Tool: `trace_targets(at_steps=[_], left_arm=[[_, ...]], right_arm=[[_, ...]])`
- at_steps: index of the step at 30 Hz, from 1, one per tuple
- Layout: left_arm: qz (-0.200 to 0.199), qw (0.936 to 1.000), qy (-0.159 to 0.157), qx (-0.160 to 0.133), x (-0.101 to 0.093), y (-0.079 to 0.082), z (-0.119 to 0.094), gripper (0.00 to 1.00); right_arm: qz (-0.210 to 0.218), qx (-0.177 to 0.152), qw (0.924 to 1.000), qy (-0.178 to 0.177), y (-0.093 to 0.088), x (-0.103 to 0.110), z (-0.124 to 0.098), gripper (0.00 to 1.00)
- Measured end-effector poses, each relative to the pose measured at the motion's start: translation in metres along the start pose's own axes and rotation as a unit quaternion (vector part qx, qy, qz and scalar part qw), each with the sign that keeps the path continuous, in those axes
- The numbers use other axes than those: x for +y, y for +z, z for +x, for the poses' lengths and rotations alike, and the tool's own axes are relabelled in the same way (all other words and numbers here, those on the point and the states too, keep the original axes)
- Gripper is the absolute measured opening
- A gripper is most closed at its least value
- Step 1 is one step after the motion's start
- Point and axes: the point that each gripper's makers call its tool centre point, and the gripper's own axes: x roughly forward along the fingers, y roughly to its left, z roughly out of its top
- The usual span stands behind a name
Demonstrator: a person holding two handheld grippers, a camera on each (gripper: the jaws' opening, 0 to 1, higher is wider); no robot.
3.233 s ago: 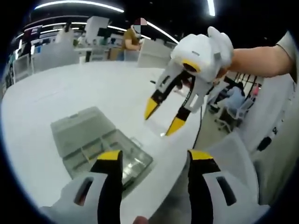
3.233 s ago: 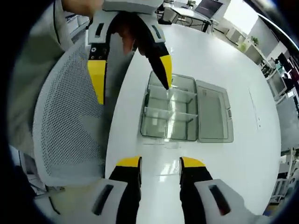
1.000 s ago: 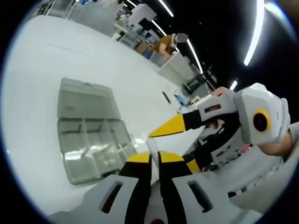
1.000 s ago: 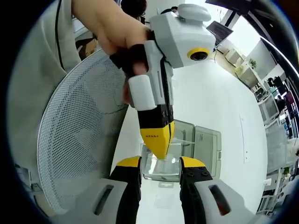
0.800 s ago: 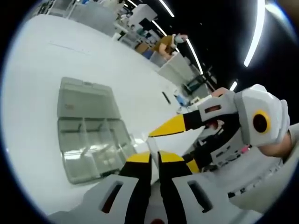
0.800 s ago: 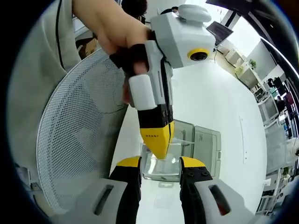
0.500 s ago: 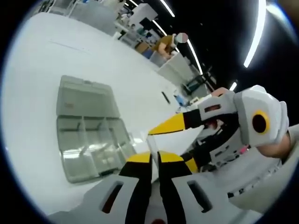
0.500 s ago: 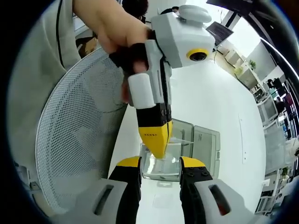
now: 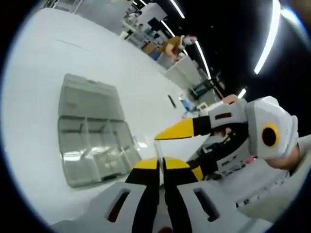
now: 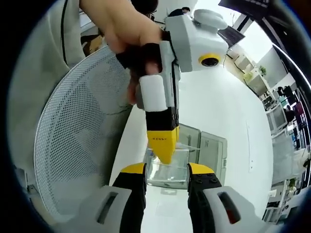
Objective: Insert the divider into the dual guide fixture by aligning both edges with the guide slots and pushing it downward to the bottom, including one-sided entry, uneven engagement, binding, and posture correction.
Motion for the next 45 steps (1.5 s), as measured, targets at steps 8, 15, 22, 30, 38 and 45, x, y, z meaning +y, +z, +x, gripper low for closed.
trace_targets(at_steps=[8,15,22,30,38,45], left_arm=[[0.014,0.9997,-0.001,-0.021,0.005,0.01,0.002,0.0],[0.06,0.9979,-0.006,-0.024,0.003,0.012,0.002,0.0],[0.107,0.9938,-0.012,-0.027,0.001,0.013,0.001,0.0],[0.151,0.9878,-0.019,-0.033,-0.004,0.013,-0.001,0.0],[0.196,0.9796,-0.027,-0.034,-0.011,0.012,-0.003,0.0],[0.236,0.9705,-0.035,-0.036,-0.015,0.013,-0.005,0.0]], right_arm=[[0.011,-0.002,0.9999,-0.001,-0.002,-0.001,-0.001,0.28],[0.018,-0.002,0.9998,-0.004,-0.006,-0.007,-0.005,0.27],[0.02,0.001,0.9998,-0.007,-0.011,-0.016,-0.01,0.24],[0.032,-0.012,0.9994,0.007,-0.01,-0.019,-0.016,0.21],[0.039,-0.026,0.9983,0.034,-0.003,-0.019,-0.02,0.16],[0.032,-0.031,0.9967,0.068,-0.001,-0.012,-0.021,0.1]])
